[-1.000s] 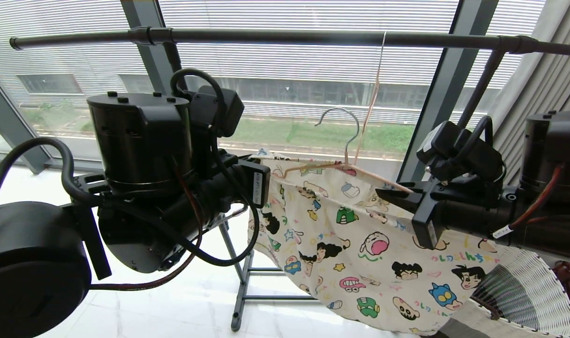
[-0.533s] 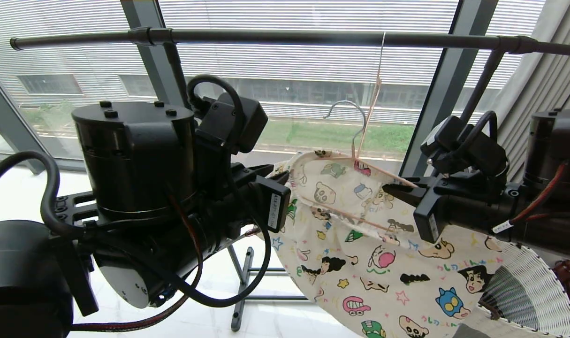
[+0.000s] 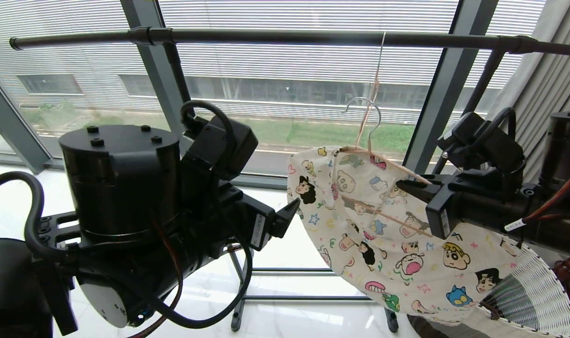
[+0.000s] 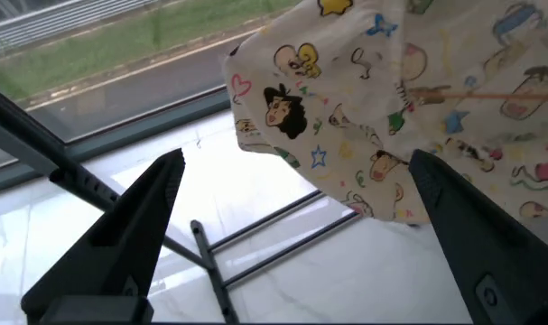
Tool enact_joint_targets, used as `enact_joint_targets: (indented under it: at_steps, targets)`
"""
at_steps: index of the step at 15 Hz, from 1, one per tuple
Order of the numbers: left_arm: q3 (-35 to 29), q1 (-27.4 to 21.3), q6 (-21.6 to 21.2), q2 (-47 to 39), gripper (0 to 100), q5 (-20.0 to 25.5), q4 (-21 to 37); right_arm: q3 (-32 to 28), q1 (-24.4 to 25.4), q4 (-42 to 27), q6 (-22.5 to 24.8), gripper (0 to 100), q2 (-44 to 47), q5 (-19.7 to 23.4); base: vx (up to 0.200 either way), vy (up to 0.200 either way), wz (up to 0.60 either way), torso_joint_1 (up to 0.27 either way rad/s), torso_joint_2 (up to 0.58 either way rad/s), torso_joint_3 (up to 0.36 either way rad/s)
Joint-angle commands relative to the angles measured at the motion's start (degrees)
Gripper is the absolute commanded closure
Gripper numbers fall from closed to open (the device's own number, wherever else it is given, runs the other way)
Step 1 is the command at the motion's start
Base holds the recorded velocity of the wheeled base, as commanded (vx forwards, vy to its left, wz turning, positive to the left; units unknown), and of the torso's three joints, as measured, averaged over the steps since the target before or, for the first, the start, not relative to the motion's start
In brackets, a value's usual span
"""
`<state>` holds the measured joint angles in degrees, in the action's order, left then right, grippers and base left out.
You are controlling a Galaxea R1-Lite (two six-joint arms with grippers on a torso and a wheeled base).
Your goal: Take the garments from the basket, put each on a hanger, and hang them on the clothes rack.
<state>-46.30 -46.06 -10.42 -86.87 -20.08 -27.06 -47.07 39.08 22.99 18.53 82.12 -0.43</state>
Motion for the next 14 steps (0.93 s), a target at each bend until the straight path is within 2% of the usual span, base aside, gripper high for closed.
enact_joint_targets:
  at_steps: [1,2,3,4,6,10,12,14]
  targets:
    - [3.5,2.3,-1.6,2.4,0,0.0,0.0,3.4,-2.7,-0.2,0.0,100,-3.7,0.0,0.0,0.0,0.0,0.0,0.0,0.0]
    - [4.6,3.3,-1.6,3.0,0,0.0,0.0,7.3,-5.6,-0.3,0.0,100,-6.9,0.0,0.0,0.0,0.0,0.0,0.0,0.0]
    - [4.7,3.8,-1.6,3.0,0,0.0,0.0,8.7,-6.9,-0.3,-0.1,100,-7.9,0.1,0.0,0.0,0.0,0.0,0.0,0.0]
    - [4.7,5.1,-1.7,2.9,0,0.0,0.0,12.2,-10.9,-0.3,-0.9,100,-10.7,0.3,0.0,0.0,0.0,0.0,0.0,0.0]
    - [5.0,6.3,-2.0,2.7,0,0.0,0.0,13.9,-14.5,-0.3,-1.7,100,-13.2,0.2,0.0,0.0,0.0,0.0,0.0,0.0]
    - [7.9,7.0,-3.1,3.1,0,-0.3,0.0,12.0,-24.8,-0.2,-4.1,100,-15.1,0.1,0.0,0.0,0.0,0.0,0.0,0.0]
    - [9.5,7.0,-4.4,4.1,0,-0.4,0.0,8.5,-27.8,-0.5,-5.5,100,-14.6,0.1,0.0,0.0,0.0,0.0,0.0,0.0]
    - [10.0,7.0,-6.1,4.2,0,-0.4,0.0,8.4,-28.5,-3.6,-5.5,100,-15.9,0.0,0.0,0.0,0.0,0.0,0.0,0.0]
